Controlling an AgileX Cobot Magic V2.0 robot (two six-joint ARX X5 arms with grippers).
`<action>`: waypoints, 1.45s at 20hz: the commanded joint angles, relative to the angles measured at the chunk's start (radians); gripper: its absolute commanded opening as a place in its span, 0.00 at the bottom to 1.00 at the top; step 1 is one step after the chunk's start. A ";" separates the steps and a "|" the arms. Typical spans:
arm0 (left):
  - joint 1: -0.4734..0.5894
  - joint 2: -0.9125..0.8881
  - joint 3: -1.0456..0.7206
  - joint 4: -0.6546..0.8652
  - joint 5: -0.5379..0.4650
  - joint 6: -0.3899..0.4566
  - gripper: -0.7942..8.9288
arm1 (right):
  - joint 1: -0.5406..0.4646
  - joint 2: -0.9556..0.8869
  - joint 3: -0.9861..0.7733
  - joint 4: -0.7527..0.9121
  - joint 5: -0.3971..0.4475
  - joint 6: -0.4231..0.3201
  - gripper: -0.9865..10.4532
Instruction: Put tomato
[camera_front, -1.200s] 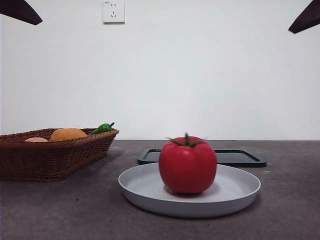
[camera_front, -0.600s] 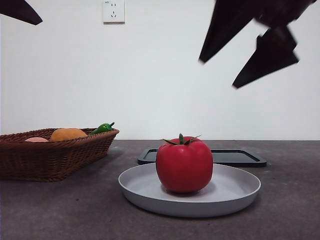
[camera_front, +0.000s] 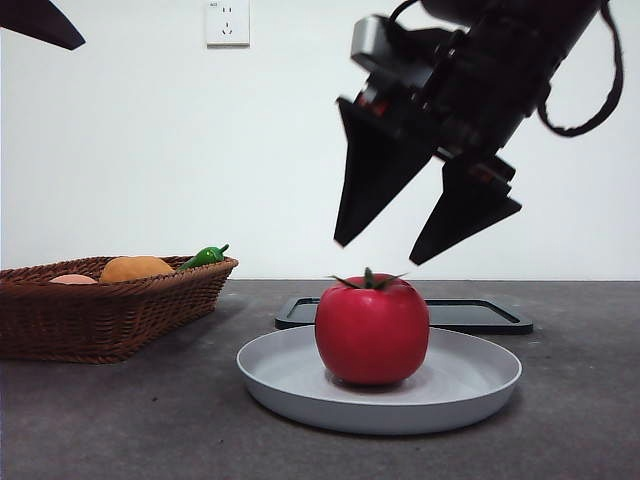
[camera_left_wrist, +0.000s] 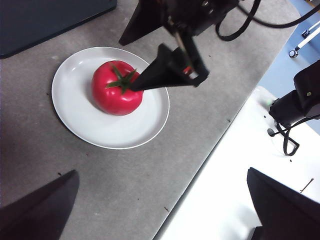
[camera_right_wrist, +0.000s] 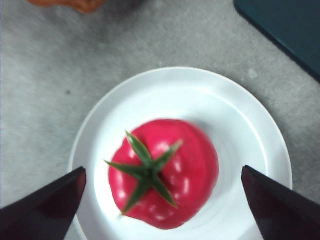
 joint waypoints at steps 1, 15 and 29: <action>-0.005 0.006 0.017 0.011 0.009 0.001 0.65 | 0.023 0.043 0.019 0.023 0.039 -0.004 0.52; -0.005 0.007 0.017 0.015 0.008 0.002 0.65 | 0.055 0.183 0.018 0.058 0.051 -0.003 0.54; -0.005 0.007 0.017 0.024 0.008 0.005 0.65 | 0.013 0.114 0.200 -0.006 0.133 0.004 0.24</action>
